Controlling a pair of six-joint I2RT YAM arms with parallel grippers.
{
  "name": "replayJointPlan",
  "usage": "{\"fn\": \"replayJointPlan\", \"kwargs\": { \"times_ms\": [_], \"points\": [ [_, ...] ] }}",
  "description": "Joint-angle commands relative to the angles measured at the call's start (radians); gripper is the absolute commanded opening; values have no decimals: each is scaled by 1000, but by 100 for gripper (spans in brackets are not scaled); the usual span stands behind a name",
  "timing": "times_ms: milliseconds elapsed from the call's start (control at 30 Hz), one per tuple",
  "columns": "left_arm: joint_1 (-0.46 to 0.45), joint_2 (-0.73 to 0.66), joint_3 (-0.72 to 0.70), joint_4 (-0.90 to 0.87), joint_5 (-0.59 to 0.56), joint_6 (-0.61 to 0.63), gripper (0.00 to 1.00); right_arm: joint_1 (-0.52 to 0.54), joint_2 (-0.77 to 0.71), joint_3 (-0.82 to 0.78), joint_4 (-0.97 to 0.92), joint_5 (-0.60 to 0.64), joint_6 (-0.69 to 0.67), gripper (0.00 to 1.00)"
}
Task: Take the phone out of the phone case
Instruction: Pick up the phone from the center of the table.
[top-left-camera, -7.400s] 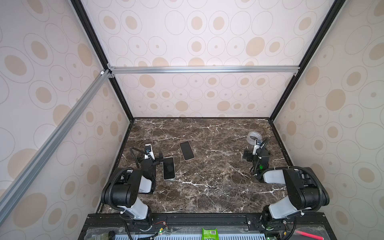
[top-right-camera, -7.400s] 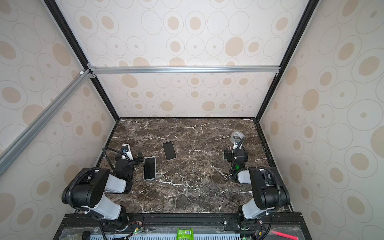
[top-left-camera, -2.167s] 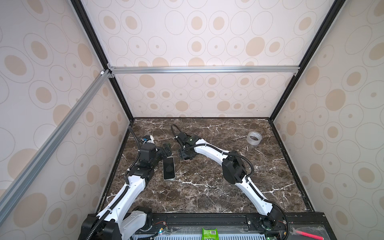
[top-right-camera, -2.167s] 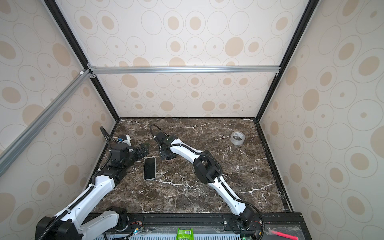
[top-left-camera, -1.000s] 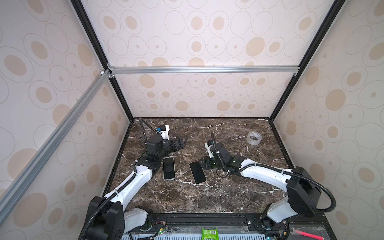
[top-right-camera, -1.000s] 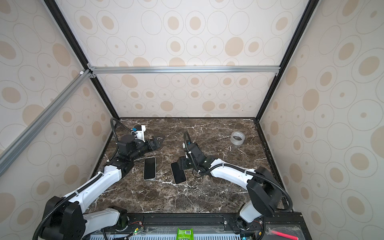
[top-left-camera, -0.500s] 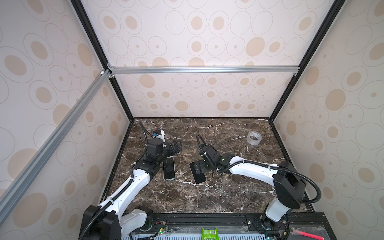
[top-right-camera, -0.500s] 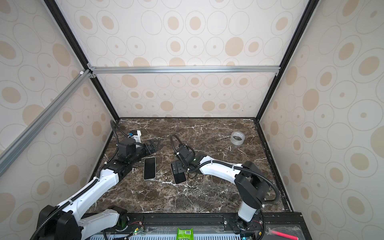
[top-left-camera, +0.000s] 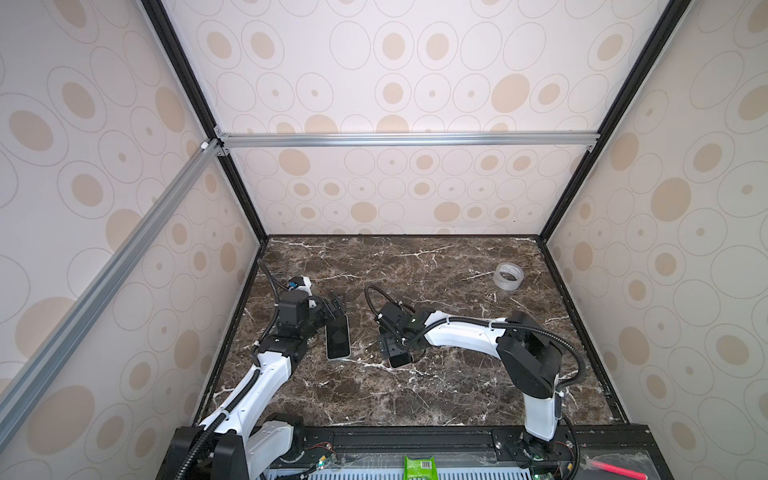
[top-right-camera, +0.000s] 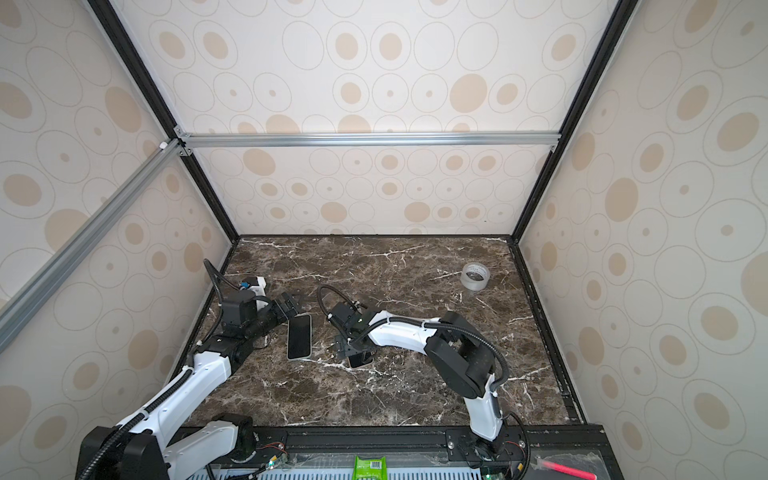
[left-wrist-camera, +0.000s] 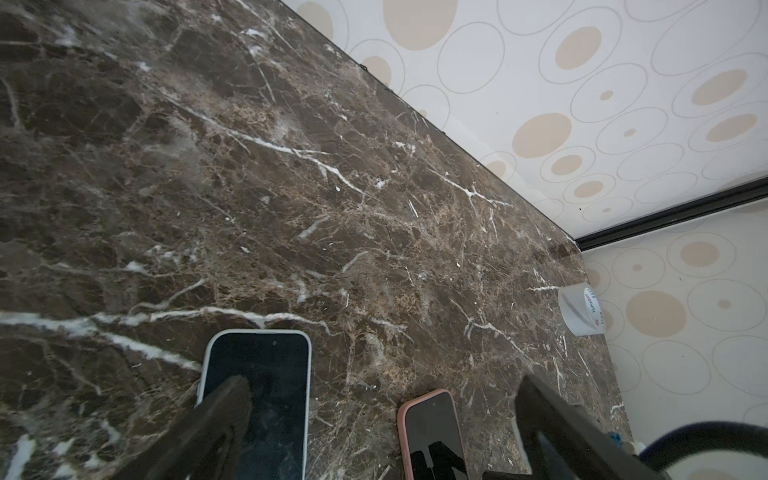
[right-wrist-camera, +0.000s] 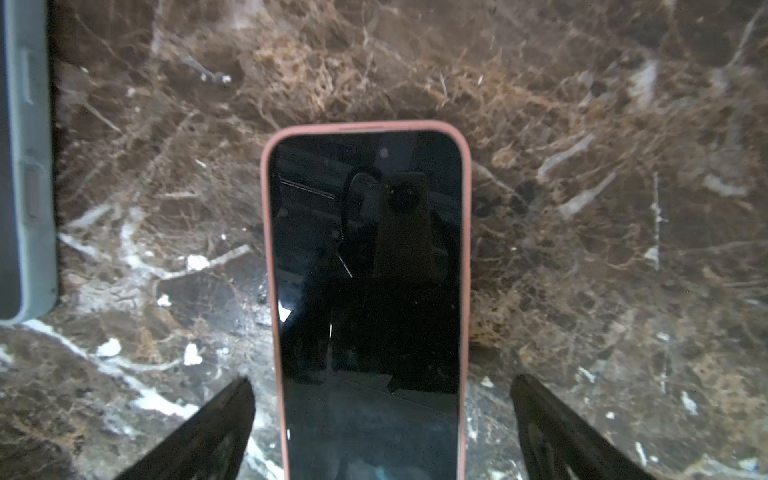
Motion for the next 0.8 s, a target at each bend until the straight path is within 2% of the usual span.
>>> {"fn": "replayJointPlan", "kwargs": {
  "times_ms": [0,400,767],
  "points": [
    [13,-13,5,44,40,-23,99,-1,30,42,-59,-27,10,97],
    [14,-10,4,33,38,-19,98,18,82,99,-178,-71,-12,91],
    [14,-13,-21,47,34,-30,98,20,134,108,-189,-103,-5,80]
  ]
}}
